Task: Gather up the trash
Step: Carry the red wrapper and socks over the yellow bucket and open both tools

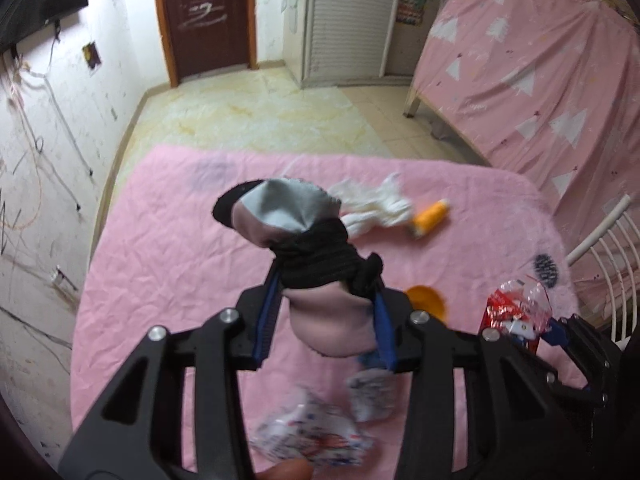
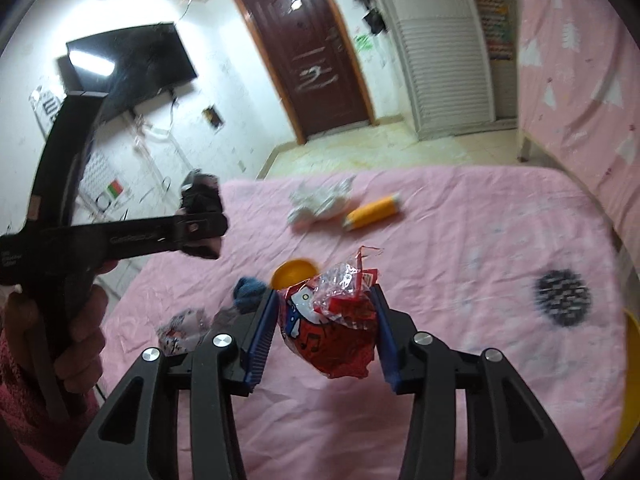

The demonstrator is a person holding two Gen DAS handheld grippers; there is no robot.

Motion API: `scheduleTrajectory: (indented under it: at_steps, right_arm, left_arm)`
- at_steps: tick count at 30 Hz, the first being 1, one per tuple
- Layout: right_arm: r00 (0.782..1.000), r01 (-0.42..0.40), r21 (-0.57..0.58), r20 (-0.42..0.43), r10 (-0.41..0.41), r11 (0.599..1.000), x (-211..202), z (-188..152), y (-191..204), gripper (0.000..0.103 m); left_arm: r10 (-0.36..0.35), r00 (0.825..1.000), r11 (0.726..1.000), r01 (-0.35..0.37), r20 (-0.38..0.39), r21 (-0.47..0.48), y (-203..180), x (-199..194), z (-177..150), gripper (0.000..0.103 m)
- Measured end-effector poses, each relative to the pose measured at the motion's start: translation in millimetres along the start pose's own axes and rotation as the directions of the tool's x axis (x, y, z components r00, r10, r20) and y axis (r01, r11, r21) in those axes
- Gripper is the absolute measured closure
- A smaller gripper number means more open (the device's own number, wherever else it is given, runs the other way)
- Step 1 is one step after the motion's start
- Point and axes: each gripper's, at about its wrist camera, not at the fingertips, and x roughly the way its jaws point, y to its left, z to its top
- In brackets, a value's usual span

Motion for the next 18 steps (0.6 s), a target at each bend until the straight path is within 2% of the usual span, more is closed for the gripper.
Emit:
scheduleTrajectory:
  at_steps: [4, 9, 18]
  right_arm:
    - [0.995, 0.049, 0.049, 0.083, -0.053, 0.998, -25, 3, -21, 0.063]
    - [0.982, 0.088, 0.119, 0.157, -0.106, 0.989, -55, 0, -52, 0.063]
    - [0.930, 0.172, 0.275, 0.272, -0.248, 0.946, -115, -13, -122, 0.063]
  left_arm:
    - [-0.020, 0.999, 0.998, 0.018, 0.044, 0.060, -32, -16, 5, 0.064]
    - [-0.049, 0.997, 0.992, 0.042, 0.054, 0.120, -71, -22, 6, 0.064]
    - [-0.115, 0.992, 0.962, 0.097, 0.056, 0.257, -150, -30, 0, 0.064]
